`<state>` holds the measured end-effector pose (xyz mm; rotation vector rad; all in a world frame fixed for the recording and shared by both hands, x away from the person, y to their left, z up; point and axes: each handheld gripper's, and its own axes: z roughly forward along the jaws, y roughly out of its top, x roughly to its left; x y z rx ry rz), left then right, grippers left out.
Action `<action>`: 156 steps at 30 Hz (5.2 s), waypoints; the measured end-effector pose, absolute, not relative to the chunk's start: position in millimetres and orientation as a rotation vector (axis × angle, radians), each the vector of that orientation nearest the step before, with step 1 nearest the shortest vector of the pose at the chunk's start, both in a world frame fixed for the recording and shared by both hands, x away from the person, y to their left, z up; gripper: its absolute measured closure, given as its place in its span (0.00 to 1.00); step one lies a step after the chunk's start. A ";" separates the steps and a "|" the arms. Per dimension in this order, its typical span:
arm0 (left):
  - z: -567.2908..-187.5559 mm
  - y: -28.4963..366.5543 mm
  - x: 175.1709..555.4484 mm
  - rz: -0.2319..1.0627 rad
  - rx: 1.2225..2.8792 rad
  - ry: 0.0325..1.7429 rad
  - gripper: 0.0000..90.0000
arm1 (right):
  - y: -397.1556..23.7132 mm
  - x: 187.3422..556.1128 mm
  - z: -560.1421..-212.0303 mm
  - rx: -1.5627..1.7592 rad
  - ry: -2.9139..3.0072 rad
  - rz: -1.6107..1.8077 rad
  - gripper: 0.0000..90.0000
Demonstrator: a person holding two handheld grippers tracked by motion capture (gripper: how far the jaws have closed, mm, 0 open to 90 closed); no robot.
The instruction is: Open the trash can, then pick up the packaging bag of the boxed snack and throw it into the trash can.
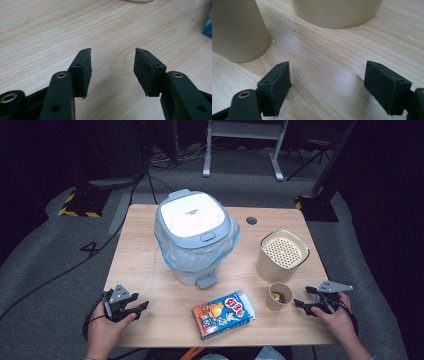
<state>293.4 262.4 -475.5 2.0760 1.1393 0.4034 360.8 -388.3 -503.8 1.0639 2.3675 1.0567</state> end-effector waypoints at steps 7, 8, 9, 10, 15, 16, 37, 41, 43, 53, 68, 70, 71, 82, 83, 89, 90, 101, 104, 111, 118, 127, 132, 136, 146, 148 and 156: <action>-453.3 248.8 285.9 0.391 2.045 1.086 0.59 | -388.3 360.8 -503.8 1.064 2.368 1.057 0.24; -450.8 245.4 285.0 0.373 2.021 1.076 0.57 | -388.3 360.8 -503.8 1.064 2.368 1.057 0.24; -450.8 245.4 285.0 0.373 2.021 1.076 0.57 | -388.3 360.8 -503.8 1.064 2.368 1.057 0.24; -449.5 243.0 284.9 0.378 2.016 1.059 0.56 | -388.3 360.8 -503.8 1.064 2.368 1.057 0.24; -451.1 243.4 286.3 0.395 2.025 1.048 0.54 | -388.2 360.6 -503.8 1.062 2.368 1.056 0.24; -450.8 243.1 286.1 0.391 2.023 1.049 0.56 | -388.1 360.5 -503.8 1.060 2.367 1.057 0.24; -377.2 210.0 297.5 0.316 2.007 0.765 0.68 | -388.3 360.2 -503.7 1.056 2.370 1.063 0.26; -362.4 207.3 303.9 0.281 1.976 0.737 0.71 | -388.3 360.1 -503.7 1.055 2.371 1.064 0.26; -354.6 205.6 308.1 0.256 1.946 0.733 0.71 | -388.2 360.1 -503.8 1.053 2.371 1.066 0.26; -317.0 190.8 329.5 0.250 1.914 0.618 0.80 | -388.4 359.8 -503.6 1.045 2.374 1.072 0.29; -281.0 161.6 358.3 0.199 1.911 0.430 0.94 | -388.3 359.8 -503.6 1.046 2.373 1.073 0.29; -276.5 155.5 363.8 0.198 1.918 0.418 0.95 | -388.3 359.7 -503.6 1.046 2.373 1.073 0.29; -274.3 151.0 368.3 0.191 1.926 0.420 0.98 | -388.3 359.7 -503.6 1.046 2.373 1.073 0.29; -276.0 134.4 395.7 0.216 1.931 0.511 1.00 | -388.4 359.8 -503.6 1.046 2.373 1.073 0.29; -277.3 131.5 399.9 0.206 1.945 0.531 1.00 | -388.4 359.8 -503.6 1.045 2.373 1.073 0.29; -281.1 122.8 406.7 0.185 1.994 0.581 1.00 | -388.4 359.8 -503.6 1.046 2.374 1.073 0.29; -280.9 121.2 407.4 0.183 1.996 0.582 1.00 | -388.4 359.8 -503.6 1.046 2.374 1.073 0.29; -274.9 111.8 409.5 0.241 2.040 0.601 1.00 | -388.3 359.8 -503.6 1.045 2.373 1.074 0.29; -275.1 111.9 412.1 0.238 2.036 0.607 1.00 | -388.4 359.8 -503.6 1.045 2.373 1.073 0.29; -273.9 104.3 409.3 0.281 2.078 0.593 1.00 | -388.3 359.7 -503.6 1.045 2.373 1.074 0.29; -276.9 99.4 405.4 0.304 2.061 0.580 1.00 | -388.2 359.6 -503.6 1.045 2.375 1.075 0.29; -270.3 108.1 390.1 0.255 1.963 0.527 0.62 | -388.2 359.6 -503.5 1.044 2.376 1.074 0.29; -273.9 118.6 363.9 0.234 1.992 0.474 0.51 | -389.3 359.2 -503.3 1.033 2.385 1.077 0.31; -284.4 134.9 344.4 0.251 2.000 0.482 0.49 | -391.2 357.2 -503.0 1.040 2.382 1.083 0.31; -341.0 177.6 319.9 0.291 2.022 0.540 0.46 | -398.6 342.6 -465.3 0.996 2.380 1.186 0.38; -347.1 180.3 318.7 0.293 2.030 0.547 0.46 | -397.6 341.4 -462.2 0.989 2.385 1.189 0.38; -401.6 192.8 314.3 0.286 2.072 0.599 0.44 | -392.3 336.1 -445.4 0.930 2.414 1.211 0.39</action>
